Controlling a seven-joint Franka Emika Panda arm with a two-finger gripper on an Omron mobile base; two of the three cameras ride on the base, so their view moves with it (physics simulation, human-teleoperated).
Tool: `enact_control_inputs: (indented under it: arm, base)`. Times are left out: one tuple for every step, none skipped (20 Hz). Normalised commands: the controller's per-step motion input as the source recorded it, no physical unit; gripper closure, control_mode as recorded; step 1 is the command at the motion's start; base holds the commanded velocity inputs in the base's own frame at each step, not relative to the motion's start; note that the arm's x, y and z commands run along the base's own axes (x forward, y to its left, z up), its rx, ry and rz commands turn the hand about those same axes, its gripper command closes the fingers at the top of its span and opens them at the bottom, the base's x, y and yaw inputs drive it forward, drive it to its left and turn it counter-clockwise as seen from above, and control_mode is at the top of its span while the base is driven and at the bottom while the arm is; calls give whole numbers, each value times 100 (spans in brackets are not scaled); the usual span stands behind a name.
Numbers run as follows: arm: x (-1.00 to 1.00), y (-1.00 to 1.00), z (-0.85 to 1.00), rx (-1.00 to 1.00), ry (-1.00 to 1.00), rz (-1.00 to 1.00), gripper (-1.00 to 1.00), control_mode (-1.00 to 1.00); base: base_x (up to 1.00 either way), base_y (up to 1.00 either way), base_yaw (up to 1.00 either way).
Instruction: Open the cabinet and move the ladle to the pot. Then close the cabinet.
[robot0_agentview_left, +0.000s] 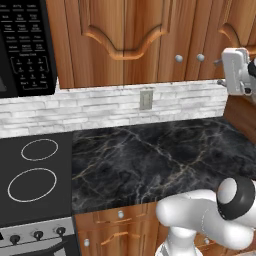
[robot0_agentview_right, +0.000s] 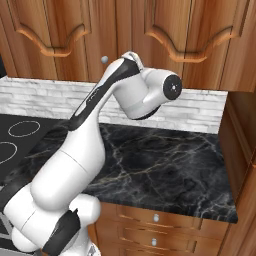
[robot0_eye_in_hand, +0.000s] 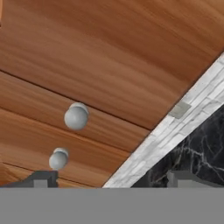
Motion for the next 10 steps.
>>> enact_control_inputs:
  arm:
    - [43,0,6,3,0,-5,-100,-100]
    - [39,0,7,3,0,-6,-100,-100]
    - [41,0,2,3,0,-6,-100,-100]
    - [37,0,3,3,0,-7,-100,-100]
    - [33,0,4,2,0,-7,-100,-100]
    - [31,0,6,2,0,-7,-100,-100]
    - [29,0,9,4,0,-7,-100,-100]
    - [24,0,10,4,0,-6,-100,-100]
    - [21,0,13,3,0,-6,-100,-100]
    - [21,0,13,3,0,-7,-100,-100]
  base:
    - [0,0,0]
    - [0,0,0]
    - [0,0,0]
    - [0,0,0]
    - [0,0,0]
    - [0,0,0]
    - [0,0,0]
    - [0,0,0]
    - [0,0,0]
    - [0,0,0]
